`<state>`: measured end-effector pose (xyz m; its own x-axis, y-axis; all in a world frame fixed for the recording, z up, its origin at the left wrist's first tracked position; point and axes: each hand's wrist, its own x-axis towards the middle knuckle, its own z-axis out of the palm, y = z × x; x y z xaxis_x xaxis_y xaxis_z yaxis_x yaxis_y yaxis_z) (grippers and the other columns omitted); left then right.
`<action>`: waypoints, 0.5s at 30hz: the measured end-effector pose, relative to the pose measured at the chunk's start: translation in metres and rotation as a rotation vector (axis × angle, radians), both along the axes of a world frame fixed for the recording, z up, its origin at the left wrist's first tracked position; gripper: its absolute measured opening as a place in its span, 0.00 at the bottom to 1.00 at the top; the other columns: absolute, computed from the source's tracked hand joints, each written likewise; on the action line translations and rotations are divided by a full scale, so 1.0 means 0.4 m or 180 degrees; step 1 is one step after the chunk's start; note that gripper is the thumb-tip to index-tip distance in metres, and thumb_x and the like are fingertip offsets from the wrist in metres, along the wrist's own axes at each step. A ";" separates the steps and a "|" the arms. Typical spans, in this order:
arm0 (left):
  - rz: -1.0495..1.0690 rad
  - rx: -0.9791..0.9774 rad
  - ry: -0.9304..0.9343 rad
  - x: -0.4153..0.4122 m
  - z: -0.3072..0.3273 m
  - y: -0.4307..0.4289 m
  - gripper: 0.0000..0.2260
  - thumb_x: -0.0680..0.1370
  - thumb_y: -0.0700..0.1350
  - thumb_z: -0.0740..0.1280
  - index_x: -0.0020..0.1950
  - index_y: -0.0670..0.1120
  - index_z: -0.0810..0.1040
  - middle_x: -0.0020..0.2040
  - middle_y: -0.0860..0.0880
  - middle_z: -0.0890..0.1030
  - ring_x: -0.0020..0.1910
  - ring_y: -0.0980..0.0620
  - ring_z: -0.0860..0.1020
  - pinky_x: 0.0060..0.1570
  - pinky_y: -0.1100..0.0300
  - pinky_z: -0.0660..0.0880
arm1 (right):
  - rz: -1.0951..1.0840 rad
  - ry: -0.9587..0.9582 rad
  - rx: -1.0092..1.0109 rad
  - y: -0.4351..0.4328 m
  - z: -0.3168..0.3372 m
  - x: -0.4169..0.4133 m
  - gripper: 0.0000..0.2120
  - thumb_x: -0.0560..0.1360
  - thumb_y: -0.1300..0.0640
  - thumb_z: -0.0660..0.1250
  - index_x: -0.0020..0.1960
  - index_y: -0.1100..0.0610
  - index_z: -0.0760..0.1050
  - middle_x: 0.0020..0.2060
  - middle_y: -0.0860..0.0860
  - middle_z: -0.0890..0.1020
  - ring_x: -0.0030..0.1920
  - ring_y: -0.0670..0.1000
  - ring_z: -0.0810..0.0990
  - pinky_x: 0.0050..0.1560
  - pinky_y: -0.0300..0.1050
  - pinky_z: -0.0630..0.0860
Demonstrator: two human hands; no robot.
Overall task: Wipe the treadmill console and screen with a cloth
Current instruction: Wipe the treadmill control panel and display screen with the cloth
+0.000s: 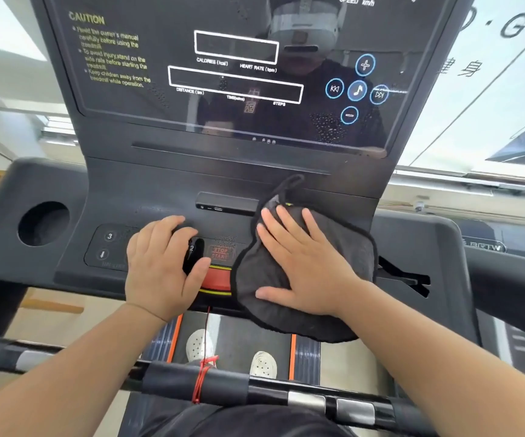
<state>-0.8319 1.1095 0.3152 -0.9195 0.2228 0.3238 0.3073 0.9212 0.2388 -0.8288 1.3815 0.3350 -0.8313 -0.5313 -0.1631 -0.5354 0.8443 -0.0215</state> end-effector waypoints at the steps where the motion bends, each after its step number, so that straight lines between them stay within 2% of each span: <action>1: 0.0001 0.0011 0.0006 0.000 -0.001 0.000 0.24 0.78 0.58 0.57 0.57 0.40 0.79 0.62 0.39 0.78 0.60 0.35 0.75 0.59 0.43 0.67 | 0.0028 0.0015 0.0003 0.015 0.000 0.023 0.48 0.77 0.24 0.49 0.84 0.55 0.49 0.84 0.53 0.48 0.83 0.57 0.41 0.80 0.68 0.44; 3: -0.0010 0.0022 0.0017 -0.001 -0.002 -0.001 0.24 0.78 0.58 0.57 0.56 0.40 0.79 0.62 0.39 0.78 0.60 0.35 0.75 0.59 0.43 0.67 | -0.0241 0.0205 -0.0099 0.033 0.003 0.087 0.44 0.79 0.27 0.49 0.84 0.55 0.53 0.84 0.54 0.52 0.83 0.59 0.42 0.79 0.70 0.44; 5: -0.0022 0.0019 0.0041 -0.003 -0.006 -0.002 0.23 0.78 0.58 0.57 0.56 0.41 0.79 0.61 0.39 0.78 0.60 0.35 0.75 0.59 0.43 0.67 | -0.0794 0.0261 -0.0330 0.027 -0.001 0.162 0.42 0.80 0.28 0.47 0.83 0.54 0.54 0.84 0.57 0.52 0.83 0.64 0.42 0.78 0.73 0.42; 7: -0.0041 0.0013 0.0079 -0.003 -0.009 -0.004 0.23 0.78 0.58 0.57 0.56 0.41 0.79 0.61 0.39 0.79 0.59 0.35 0.75 0.58 0.43 0.67 | -0.1381 0.0059 -0.0511 0.002 -0.015 0.214 0.42 0.79 0.27 0.44 0.84 0.52 0.51 0.83 0.62 0.49 0.81 0.70 0.42 0.76 0.77 0.44; 10: -0.0053 -0.0003 0.0134 -0.004 -0.011 -0.005 0.24 0.78 0.58 0.57 0.55 0.40 0.80 0.61 0.38 0.79 0.59 0.36 0.75 0.58 0.44 0.67 | -0.1976 -0.0058 -0.0449 -0.025 -0.035 0.200 0.45 0.77 0.23 0.40 0.84 0.50 0.42 0.81 0.69 0.48 0.80 0.74 0.43 0.74 0.81 0.46; 13: -0.0048 -0.0014 0.0123 -0.004 -0.011 -0.005 0.25 0.79 0.59 0.55 0.54 0.40 0.80 0.61 0.38 0.79 0.59 0.36 0.75 0.58 0.44 0.66 | -0.2241 0.0061 -0.0457 -0.034 -0.031 0.110 0.47 0.74 0.21 0.37 0.83 0.48 0.36 0.80 0.70 0.43 0.79 0.74 0.39 0.74 0.79 0.41; 15: -0.0034 -0.0009 0.0075 -0.004 -0.011 -0.005 0.28 0.81 0.61 0.52 0.54 0.41 0.80 0.61 0.39 0.78 0.59 0.36 0.75 0.58 0.44 0.66 | -0.2267 0.0185 -0.0446 -0.035 -0.029 0.052 0.50 0.73 0.20 0.41 0.83 0.49 0.36 0.80 0.70 0.40 0.79 0.74 0.37 0.74 0.79 0.40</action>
